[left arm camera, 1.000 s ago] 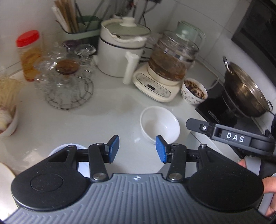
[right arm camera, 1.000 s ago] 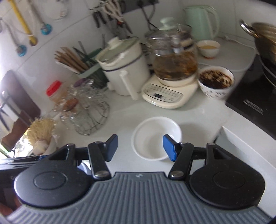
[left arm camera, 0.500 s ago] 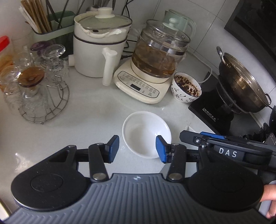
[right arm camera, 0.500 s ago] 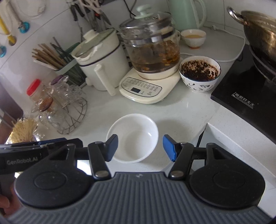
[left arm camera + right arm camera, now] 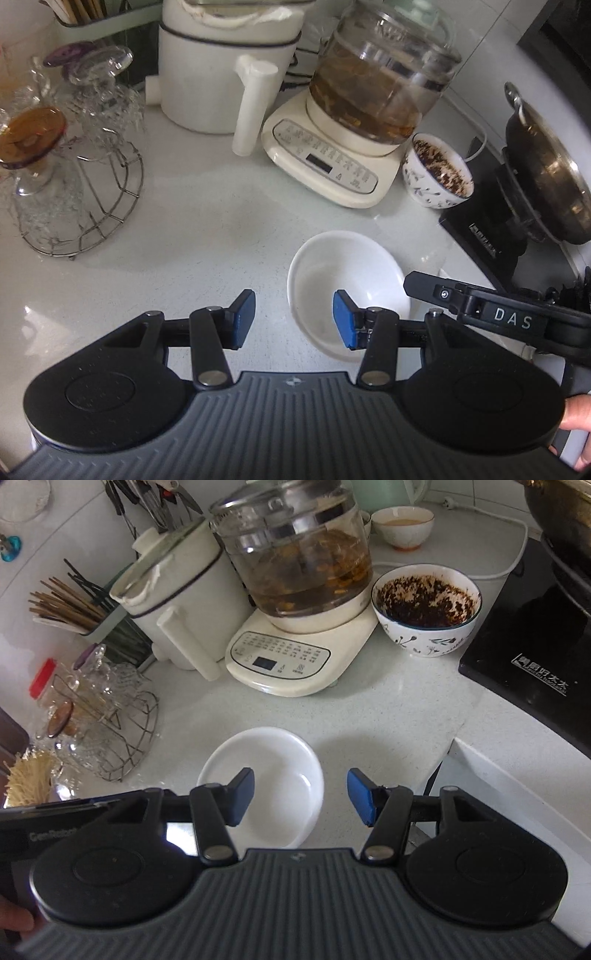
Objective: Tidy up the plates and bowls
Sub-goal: 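Withdraw both grippers and move them to the white ceramic bowl, then close both grippers on the rim of the white ceramic bowl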
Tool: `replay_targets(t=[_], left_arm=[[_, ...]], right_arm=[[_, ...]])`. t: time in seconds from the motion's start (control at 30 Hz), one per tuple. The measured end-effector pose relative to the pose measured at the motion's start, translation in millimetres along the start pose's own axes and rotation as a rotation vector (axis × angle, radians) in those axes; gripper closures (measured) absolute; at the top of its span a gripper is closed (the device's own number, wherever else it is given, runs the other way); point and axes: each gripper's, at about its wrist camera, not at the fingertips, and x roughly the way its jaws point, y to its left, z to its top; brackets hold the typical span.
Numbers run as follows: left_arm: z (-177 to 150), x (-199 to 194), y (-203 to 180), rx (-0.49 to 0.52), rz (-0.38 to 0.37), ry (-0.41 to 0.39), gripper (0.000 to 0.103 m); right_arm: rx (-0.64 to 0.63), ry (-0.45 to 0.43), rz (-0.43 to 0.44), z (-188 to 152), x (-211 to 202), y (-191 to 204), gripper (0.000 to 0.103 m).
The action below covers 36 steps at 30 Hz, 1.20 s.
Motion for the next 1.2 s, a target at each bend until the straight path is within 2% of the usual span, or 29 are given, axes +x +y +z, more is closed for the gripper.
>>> replay_targets(t=[0.07,0.13,0.23,0.3,0.4,0.47,0.53,0.67,0.83,0.93,1.2], left_arm=[[1.0,9.8,0.6,0.003,-0.004,0.016,0.051],[0.5,20.8,1.6,0.006,-0.005,0.039,0.051],[-4.7,37.7,4.8,0.004,-0.008,0.081,0.053],[-8.7,45.4,7.5,-0.01,-0.025,0.102,0.056],[-12.4,55.2,10.7,-0.021,-0.033,0.113,0.056],[-13.2,59.3,10.5,-0.028,-0.035,0.113,0.056],[-13.6,61.1,8.9,-0.03,-0.041,0.102,0.059],[-13.4,59.4,12.6,-0.061,-0.042,0.078,0.068],[-11.9,58.1,14.9,-0.085,-0.069,0.064,0.086],[-12.2,56.6,12.7,-0.076,-0.064,0.057,0.09],[-17.1,43.6,12.3,-0.08,-0.049,0.035,0.091]], right_arm=[[0.002,0.012,-0.011,0.2,7.4,-1.2,0.045],[0.01,0.027,-0.015,-0.5,15.5,-3.2,0.051],[-0.003,0.043,-0.061,-7.9,30.1,-4.7,0.053],[0.008,0.061,-0.061,-11.8,36.5,-6.6,0.057],[0.016,0.061,-0.072,-14.7,41.2,-8.3,0.057],[0.035,0.062,-0.076,-15.7,45.9,-11.0,0.057],[0.045,0.07,-0.072,-15.5,49.3,-13.1,0.067],[0.05,0.077,-0.052,-16.5,53.9,-14.3,0.073],[0.053,0.093,-0.013,-16.6,57.9,-11.9,0.084],[0.034,0.092,-0.017,-16.9,59.8,-7.2,0.088],[0.016,0.079,0.001,-20.5,54.0,-1.8,0.09]])
